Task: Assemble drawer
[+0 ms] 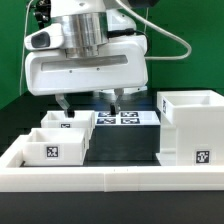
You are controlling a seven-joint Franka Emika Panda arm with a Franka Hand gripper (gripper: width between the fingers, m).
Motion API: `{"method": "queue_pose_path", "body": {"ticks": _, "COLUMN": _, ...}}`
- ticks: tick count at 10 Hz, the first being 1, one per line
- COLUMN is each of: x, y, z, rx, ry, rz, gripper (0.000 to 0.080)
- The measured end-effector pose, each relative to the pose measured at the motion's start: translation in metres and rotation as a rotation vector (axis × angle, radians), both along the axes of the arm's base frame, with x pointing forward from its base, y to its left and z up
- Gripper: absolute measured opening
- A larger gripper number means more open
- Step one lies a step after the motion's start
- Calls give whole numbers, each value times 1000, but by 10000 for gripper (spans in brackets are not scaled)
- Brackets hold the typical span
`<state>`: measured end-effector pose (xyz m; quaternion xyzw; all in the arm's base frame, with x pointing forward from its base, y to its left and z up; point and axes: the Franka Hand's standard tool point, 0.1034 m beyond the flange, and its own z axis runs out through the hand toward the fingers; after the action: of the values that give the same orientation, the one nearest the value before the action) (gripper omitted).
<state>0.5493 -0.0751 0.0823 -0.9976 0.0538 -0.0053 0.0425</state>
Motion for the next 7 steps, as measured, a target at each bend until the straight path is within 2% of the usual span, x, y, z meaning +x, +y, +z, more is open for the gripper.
{"method": "queue_pose_path", "body": {"ticks": 5, "x": -1, "y": 0, "z": -2, "rx": 0, "ry": 4, "rz": 0, "gripper": 649}}
{"method": "queue_pose_path", "body": {"ticks": 7, "x": -15, "y": -8, "z": -20, "rx": -16, "ry": 10, "rz": -8, "gripper": 649}}
